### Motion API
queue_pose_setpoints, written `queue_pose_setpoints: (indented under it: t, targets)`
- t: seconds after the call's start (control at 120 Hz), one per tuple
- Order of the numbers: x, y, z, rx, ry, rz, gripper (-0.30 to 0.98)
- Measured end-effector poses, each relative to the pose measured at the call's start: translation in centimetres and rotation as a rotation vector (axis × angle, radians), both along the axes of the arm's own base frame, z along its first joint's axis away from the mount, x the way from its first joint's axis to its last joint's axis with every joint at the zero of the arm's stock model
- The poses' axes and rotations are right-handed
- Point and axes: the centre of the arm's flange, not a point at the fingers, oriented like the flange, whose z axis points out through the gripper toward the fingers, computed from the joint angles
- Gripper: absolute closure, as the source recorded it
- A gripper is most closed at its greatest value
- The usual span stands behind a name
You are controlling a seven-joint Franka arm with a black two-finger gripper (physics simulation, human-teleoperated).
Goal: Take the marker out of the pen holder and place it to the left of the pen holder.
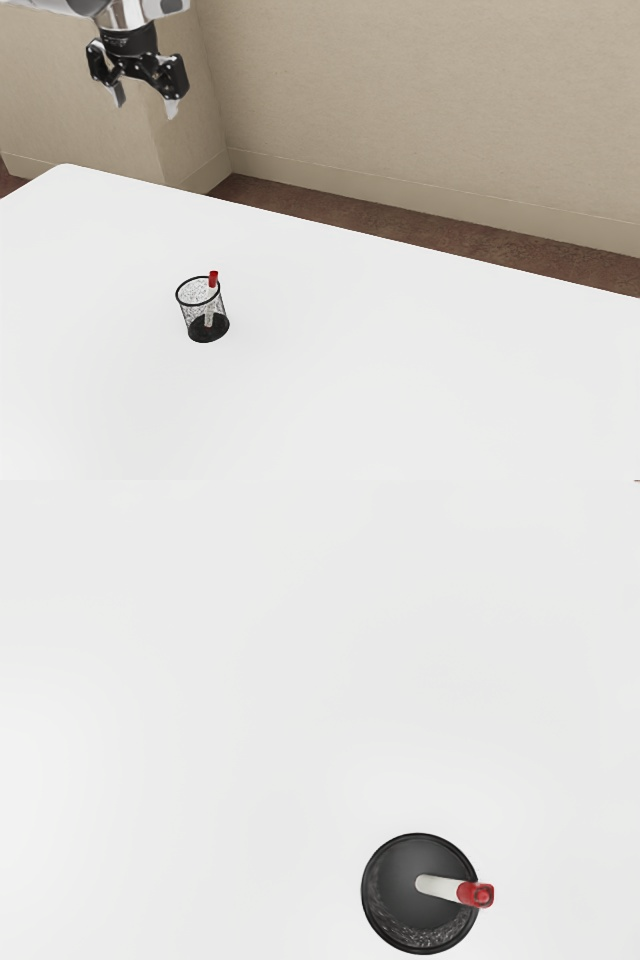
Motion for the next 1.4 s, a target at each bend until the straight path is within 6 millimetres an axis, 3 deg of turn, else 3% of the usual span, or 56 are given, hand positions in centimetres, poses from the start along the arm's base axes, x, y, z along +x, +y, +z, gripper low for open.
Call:
queue_pose_setpoints:
  t: [0.142, 0.208, 0.325, 0.4, 0.525, 0.625, 0.675, 0.742, 0.808, 0.875, 0.992, 1.183, 1.4]
  targets:
    - [-0.1, -1.3, 0.2, -0.038, 0.007, -0.025, 0.02]
    - [-0.1, -1.1, -1.1, -0.051, 0.035, -0.019, 0.02]
    - [-1.0, -0.5, -12.1, -0.113, 0.241, 0.01, 0.02]
    - [-0.7, -0.3, -17.5, -0.099, 0.31, 0.049, 0.02]
    - [-0.4, 5.3, -25.9, -0.211, 0.362, 0.132, 0.02]
    - [-0.1, 5.9, -32.2, -0.301, 0.377, 0.13, 0.02]
    - [-0.9, 5.7, -32.9, -0.324, 0.362, 0.137, 0.02]
    - [-3.1, 5.9, -32.3, -0.353, 0.336, 0.151, 0.03]
    - [-4.0, 5.4, -32.4, -0.347, 0.327, 0.145, 0.03]
    - [-2.7, 3.8, -33.2, -0.305, 0.323, 0.098, 0.03]
    - [-0.3, 0.2, -32.5, -0.237, 0.283, -0.037, 0.03]
    - [3.6, -0.4, -33.4, -0.184, 0.249, -0.118, 0.03]
    - [3.9, -0.6, -34.0, -0.179, 0.25, -0.158, 0.04]
